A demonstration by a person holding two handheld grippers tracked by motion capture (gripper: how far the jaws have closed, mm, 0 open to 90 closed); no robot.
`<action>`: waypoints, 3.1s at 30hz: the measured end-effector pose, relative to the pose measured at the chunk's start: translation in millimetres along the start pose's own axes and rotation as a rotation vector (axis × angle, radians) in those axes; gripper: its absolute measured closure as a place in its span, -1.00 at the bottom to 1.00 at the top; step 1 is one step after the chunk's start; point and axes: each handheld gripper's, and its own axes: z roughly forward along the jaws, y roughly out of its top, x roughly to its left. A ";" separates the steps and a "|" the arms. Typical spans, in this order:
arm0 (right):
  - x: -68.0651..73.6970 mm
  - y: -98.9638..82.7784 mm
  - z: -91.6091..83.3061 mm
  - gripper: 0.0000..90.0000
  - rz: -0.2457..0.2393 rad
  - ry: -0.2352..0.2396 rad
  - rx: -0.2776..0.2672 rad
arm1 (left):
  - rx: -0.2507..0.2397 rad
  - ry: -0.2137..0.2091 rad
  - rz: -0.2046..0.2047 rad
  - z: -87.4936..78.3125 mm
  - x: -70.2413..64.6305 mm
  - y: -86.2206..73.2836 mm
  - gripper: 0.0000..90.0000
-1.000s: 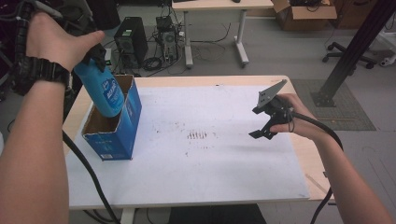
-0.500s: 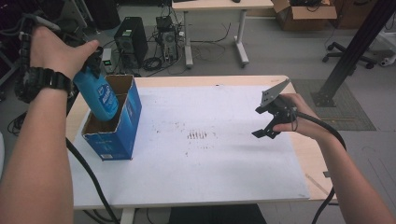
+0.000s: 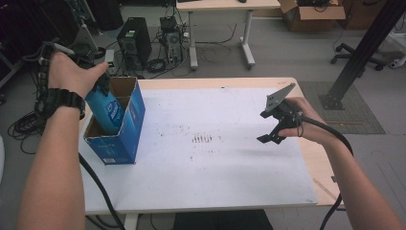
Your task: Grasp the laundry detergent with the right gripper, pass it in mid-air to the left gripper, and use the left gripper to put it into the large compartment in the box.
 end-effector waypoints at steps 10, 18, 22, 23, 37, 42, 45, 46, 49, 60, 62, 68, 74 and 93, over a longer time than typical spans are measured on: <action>1.7 -0.2 0.4 -0.85 -0.005 -0.008 0.000 | 0.023 -0.014 -0.002 27.9 0.4 -4.9 -0.15; 2.1 -0.9 -0.1 -0.85 -0.006 -0.009 -0.001 | 0.047 -0.022 0.010 47.8 -2.5 -8.0 -0.15; 2.2 -2.0 0.8 -0.85 -0.004 -0.008 0.002 | 0.053 -0.019 0.009 54.4 -2.0 -9.9 -0.15; 2.3 -2.3 1.0 -0.85 0.000 -0.008 0.000 | 0.055 -0.019 0.009 56.8 -1.5 -10.7 -0.15; 3.5 -0.2 2.5 -0.85 -0.005 -0.007 -0.001 | 0.083 -0.024 0.009 81.5 -0.3 -18.3 -0.15; 3.7 -0.7 3.6 -0.85 -0.001 -0.005 0.001 | 0.094 -0.022 0.009 89.6 -1.0 -20.5 -0.15; 3.9 -0.5 4.0 -0.85 -0.001 -0.006 0.002 | 0.093 -0.023 0.010 92.4 -1.5 -21.3 -0.15; 4.2 -0.3 4.1 -0.85 -0.003 -0.007 0.001 | 0.091 -0.023 0.010 92.3 -1.6 -21.3 -0.15; 4.4 -0.1 4.1 -0.85 -0.003 -0.007 0.001 | 0.092 -0.021 0.011 91.9 -1.9 -21.4 -0.15; 6.0 0.8 6.0 -0.85 -0.004 -0.004 0.006 | 0.090 -0.012 0.020 93.4 -5.2 -22.1 -0.16; 6.3 1.0 6.1 -0.85 -0.005 -0.003 0.007 | 0.090 -0.012 0.023 93.5 -5.8 -22.0 -0.16; 7.0 0.2 4.4 -0.85 -0.006 -0.006 0.009 | 0.084 -0.014 0.029 93.8 -6.6 -22.4 -0.17; 6.6 0.1 3.0 -0.85 -0.004 -0.007 0.014 | 0.089 -0.025 0.054 91.0 -9.8 -21.8 -0.23; 7.3 4.2 -0.9 -0.85 -0.013 -0.005 0.009 | -0.015 -0.016 0.135 28.6 -27.1 -12.6 -0.48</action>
